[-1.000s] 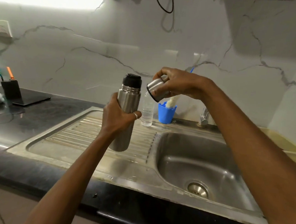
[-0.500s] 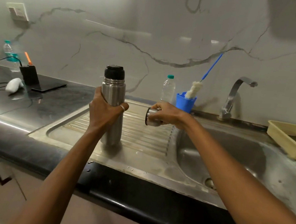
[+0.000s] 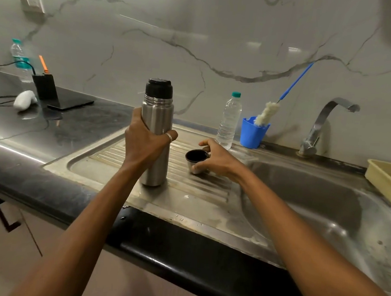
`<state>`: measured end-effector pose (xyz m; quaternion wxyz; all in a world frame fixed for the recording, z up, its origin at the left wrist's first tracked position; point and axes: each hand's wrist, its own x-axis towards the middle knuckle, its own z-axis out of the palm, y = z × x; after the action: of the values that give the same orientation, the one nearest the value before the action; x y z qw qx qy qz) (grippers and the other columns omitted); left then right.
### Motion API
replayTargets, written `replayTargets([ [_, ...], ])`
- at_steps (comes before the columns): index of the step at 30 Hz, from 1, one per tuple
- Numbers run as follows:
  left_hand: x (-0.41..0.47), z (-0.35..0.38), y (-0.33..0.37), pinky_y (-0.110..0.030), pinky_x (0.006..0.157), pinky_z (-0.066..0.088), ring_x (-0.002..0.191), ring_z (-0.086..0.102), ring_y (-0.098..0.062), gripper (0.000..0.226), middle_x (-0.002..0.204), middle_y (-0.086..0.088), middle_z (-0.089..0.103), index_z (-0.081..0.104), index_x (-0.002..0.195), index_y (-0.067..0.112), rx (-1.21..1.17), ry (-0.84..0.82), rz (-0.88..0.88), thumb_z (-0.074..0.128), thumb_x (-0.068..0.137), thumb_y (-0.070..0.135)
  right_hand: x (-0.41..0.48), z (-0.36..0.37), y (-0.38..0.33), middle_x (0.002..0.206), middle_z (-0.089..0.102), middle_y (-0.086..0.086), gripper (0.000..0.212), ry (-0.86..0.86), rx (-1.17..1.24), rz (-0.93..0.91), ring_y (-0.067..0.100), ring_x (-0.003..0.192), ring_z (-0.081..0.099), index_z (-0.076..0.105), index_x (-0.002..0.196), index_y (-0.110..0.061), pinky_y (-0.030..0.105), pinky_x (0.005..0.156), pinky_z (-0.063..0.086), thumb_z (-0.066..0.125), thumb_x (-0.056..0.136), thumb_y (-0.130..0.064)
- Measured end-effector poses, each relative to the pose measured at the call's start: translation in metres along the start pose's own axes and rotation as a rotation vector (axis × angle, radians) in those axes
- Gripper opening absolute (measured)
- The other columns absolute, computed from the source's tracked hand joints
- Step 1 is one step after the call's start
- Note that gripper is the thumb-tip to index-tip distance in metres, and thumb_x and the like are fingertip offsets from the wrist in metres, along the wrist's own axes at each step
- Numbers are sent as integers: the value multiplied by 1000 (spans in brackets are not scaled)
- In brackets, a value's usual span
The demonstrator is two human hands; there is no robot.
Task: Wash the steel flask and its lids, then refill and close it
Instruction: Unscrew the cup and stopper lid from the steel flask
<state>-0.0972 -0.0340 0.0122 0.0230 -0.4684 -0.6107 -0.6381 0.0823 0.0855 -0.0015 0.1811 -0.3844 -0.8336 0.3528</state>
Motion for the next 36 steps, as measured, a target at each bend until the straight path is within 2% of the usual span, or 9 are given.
replayTargets([
  [4,1,0,1,-17,71,45,90,58,-18,71,106,0,55,47,131,7,11,3,11,87,74,21,1,0,-2,129,50,2,82,-43,-12,12,18,112,55,37,145,-21,20,76,49,83,77,-21],
  [10,2,2,6,-14,69,43,88,57,-16,71,105,0,55,47,130,7,28,-20,12,87,74,21,-1,-7,-6,149,42,8,100,-89,-91,37,22,127,48,26,154,-22,34,102,46,86,75,-38],
  [13,2,5,13,-14,68,42,87,57,-15,71,104,0,56,47,130,8,39,-39,15,87,73,20,-8,-21,-22,153,41,8,89,3,-95,-26,22,134,45,32,153,-17,31,100,41,80,83,-40],
  [17,-1,10,27,-14,68,41,86,57,-19,72,104,-1,55,46,130,8,53,-70,38,87,73,21,-27,-50,-59,130,61,3,46,266,-54,-183,12,112,58,53,136,-13,30,94,51,58,100,-41],
  [19,-4,13,37,-13,67,40,80,58,-14,71,101,0,55,46,129,10,58,-85,53,88,72,22,-39,-65,-81,111,69,-1,39,390,-29,-255,11,98,66,61,121,-14,37,92,57,50,102,-46],
  [21,-8,18,50,-13,65,40,77,56,-5,71,99,1,57,47,127,12,67,-100,75,88,71,23,-54,-79,-105,94,73,0,43,490,-36,-315,11,82,71,64,107,-15,40,84,60,46,102,-54],
  [28,-25,42,96,-35,74,56,82,64,-23,79,100,0,60,44,128,22,97,-132,137,88,64,37,-86,-119,-162,67,58,-1,72,621,-595,-304,14,65,58,56,70,-17,30,58,38,28,92,-80],
  [32,-38,58,121,-45,78,58,85,64,-27,80,100,2,61,40,124,29,112,-114,113,79,57,51,-101,-134,-175,61,54,1,75,535,-837,-155,16,63,57,52,62,-20,32,68,42,23,89,-84],
  [36,-48,70,140,-33,72,46,81,59,-24,72,100,1,61,42,121,23,105,-109,103,84,64,40,-105,-142,-172,66,47,-1,62,554,-1004,-111,23,79,54,47,66,-20,34,75,35,33,93,-74],
])
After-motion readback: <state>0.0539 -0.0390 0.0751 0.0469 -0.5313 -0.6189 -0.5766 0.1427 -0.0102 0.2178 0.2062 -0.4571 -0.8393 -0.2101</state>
